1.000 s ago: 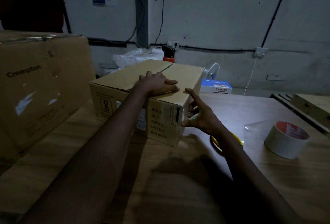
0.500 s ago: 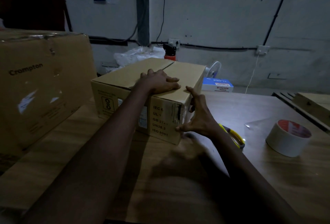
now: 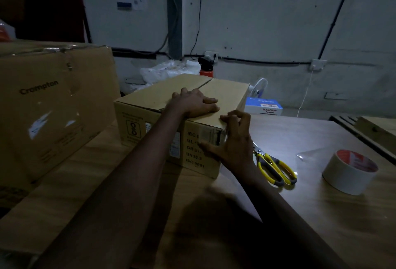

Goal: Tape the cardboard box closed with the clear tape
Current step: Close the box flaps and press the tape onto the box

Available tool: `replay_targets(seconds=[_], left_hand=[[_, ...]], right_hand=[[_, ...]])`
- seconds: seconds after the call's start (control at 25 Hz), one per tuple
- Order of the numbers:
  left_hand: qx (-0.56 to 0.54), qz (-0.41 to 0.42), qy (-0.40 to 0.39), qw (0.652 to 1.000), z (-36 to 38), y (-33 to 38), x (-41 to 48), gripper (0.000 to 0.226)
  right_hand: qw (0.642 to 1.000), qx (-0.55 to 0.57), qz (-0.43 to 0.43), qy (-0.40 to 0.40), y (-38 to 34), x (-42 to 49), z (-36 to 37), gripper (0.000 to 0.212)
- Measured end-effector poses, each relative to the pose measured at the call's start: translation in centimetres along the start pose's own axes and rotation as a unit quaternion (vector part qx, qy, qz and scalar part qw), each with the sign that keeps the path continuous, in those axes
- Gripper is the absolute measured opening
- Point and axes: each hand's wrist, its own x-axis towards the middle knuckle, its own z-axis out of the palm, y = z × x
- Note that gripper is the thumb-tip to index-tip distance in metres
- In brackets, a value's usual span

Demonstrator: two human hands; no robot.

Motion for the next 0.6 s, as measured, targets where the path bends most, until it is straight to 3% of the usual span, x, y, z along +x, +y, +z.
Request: replay_targets(seconds=[0.44,0.6], left_hand=[[-0.011,0.004,-0.002,1.0,-0.2,0.1,-0.4,0.053],[-0.008,-0.001,0.0,1.0,-0.3,0.2,-0.5,0.053]], right_hand=[[0.999,-0.001,0.042,0.019,-1.4,0.6,-0.7,0.066],[0.99,0.127,0.062,0.009,-0.2,1.5,-0.9,0.051]])
